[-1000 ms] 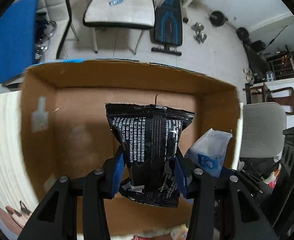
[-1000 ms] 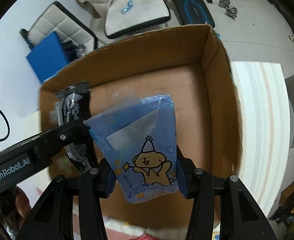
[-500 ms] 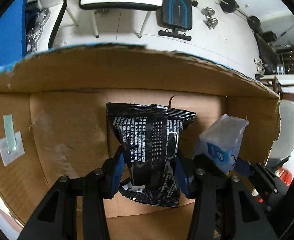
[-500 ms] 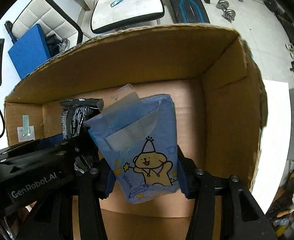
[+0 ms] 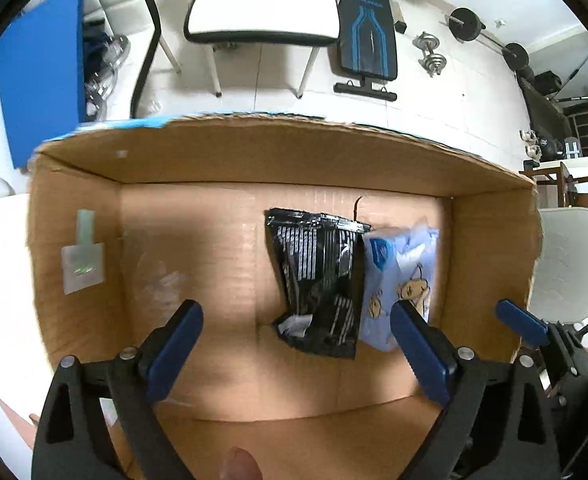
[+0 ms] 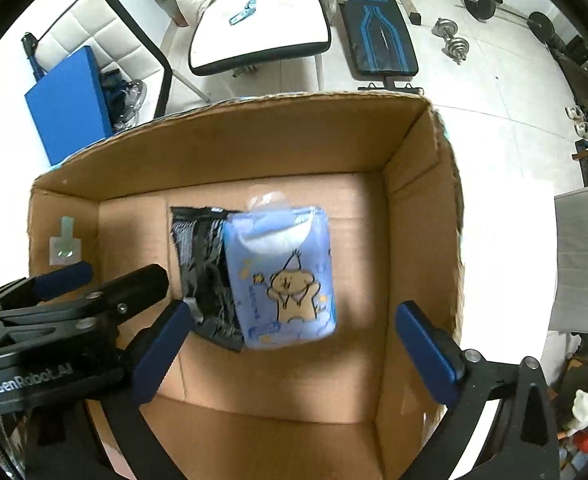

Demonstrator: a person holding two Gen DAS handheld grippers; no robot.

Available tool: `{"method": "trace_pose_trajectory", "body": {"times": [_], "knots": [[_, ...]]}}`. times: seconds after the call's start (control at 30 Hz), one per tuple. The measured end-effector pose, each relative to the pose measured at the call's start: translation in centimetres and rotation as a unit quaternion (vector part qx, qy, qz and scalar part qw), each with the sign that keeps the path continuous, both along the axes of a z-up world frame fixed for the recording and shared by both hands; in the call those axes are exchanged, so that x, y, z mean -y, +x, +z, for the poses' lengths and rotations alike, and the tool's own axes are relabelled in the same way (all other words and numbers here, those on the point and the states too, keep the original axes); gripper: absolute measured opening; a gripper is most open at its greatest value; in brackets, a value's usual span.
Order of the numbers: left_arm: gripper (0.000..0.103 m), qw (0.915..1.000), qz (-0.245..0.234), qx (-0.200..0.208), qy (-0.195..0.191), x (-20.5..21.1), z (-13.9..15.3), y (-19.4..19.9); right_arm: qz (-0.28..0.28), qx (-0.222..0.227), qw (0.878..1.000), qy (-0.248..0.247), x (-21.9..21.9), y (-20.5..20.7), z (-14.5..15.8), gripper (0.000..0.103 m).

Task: Organize soft objects
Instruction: 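Carry both packs into the cardboard box and open both grippers, then grasp the red bag with the left gripper while the right grasps the yellow tissue pack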

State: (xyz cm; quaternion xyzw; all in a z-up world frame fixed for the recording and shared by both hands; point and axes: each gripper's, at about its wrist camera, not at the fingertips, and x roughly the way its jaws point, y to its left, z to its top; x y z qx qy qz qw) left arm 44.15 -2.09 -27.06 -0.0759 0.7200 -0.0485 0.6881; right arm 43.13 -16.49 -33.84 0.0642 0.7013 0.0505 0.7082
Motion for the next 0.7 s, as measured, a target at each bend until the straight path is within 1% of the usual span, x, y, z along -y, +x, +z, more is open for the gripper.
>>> {"method": "trace_pose_trajectory", "body": {"times": [0.07, 0.1, 0.17, 0.2, 0.33, 0.37, 0.43, 0.47, 0.5, 0.53, 0.6, 0.63, 0.67, 0.7], "knots": [[0.097, 0.9999, -0.003, 0.009, -0.004, -0.3, 1.1, -1.0, 0.008, 0.009, 1.0, -0.005, -0.2, -1.0, 1.0, 0.103], [0.099, 0.9999, -0.003, 0.014, -0.007, -0.4, 1.8, -1.8, 0.012, 0.015, 1.0, -0.009, -0.4, -1.5, 1.4, 0.103], [0.1, 0.9995, 0.0, 0.028, -0.013, -0.8, 3.5, -3.6, 0.02, 0.029, 0.999, -0.012, -0.5, -2.9, 2.6, 0.103], [0.1, 0.9993, -0.001, 0.037, -0.009, -0.8, 4.1, -4.0, 0.022, 0.033, 0.999, -0.01, -0.6, -3.6, 3.1, 0.103], [0.1, 0.9955, -0.012, 0.09, 0.026, -0.7, 7.7, -8.0, 0.041, 0.05, 0.998, 0.009, -0.7, -7.9, 5.3, 0.103], [0.1, 0.9932, -0.017, 0.109, 0.038, -0.6, 8.9, -9.9, 0.045, 0.053, 0.998, 0.011, -0.4, -9.1, 5.8, 0.103], [0.1, 0.9889, -0.032, 0.135, 0.054, 0.1, 10.2, -12.5, 0.061, 0.056, 0.996, 0.022, -0.3, -12.7, 6.7, 0.103], [0.1, 0.9858, -0.041, 0.148, 0.066, 0.3, 10.8, -14.9, 0.071, 0.055, 0.996, 0.027, -0.3, -14.4, 7.0, 0.103], [0.1, 0.9839, -0.052, 0.154, 0.074, 0.5, 10.9, -16.4, 0.081, 0.053, 0.995, 0.032, 0.0, -15.8, 7.3, 0.103], [0.1, 0.9819, -0.067, 0.157, 0.082, 0.8, 10.7, -18.9, 0.103, 0.049, 0.993, 0.03, 0.1, -18.6, 7.3, 0.103], [0.1, 0.9808, -0.088, 0.148, 0.091, 1.3, 9.2, -22.6, 0.138, 0.043, 0.989, 0.011, 0.2, -22.4, 7.1, 0.103], [0.1, 0.9811, -0.104, 0.136, 0.09, 1.7, 7.9, -24.8, 0.17, 0.035, 0.985, -0.012, 0.2, -25.0, 6.4, 0.103], [0.1, 0.9819, -0.116, 0.12, 0.091, 2.2, 6.7, -26.4, 0.188, 0.028, 0.981, -0.029, 0.3, -26.5, 5.9, 0.103], [0.1, 0.9834, -0.13, 0.091, 0.088, 2.6, 4.7, -28.5, 0.216, 0.014, 0.975, -0.05, 0.3, -28.5, 4.7, 0.103]]}}
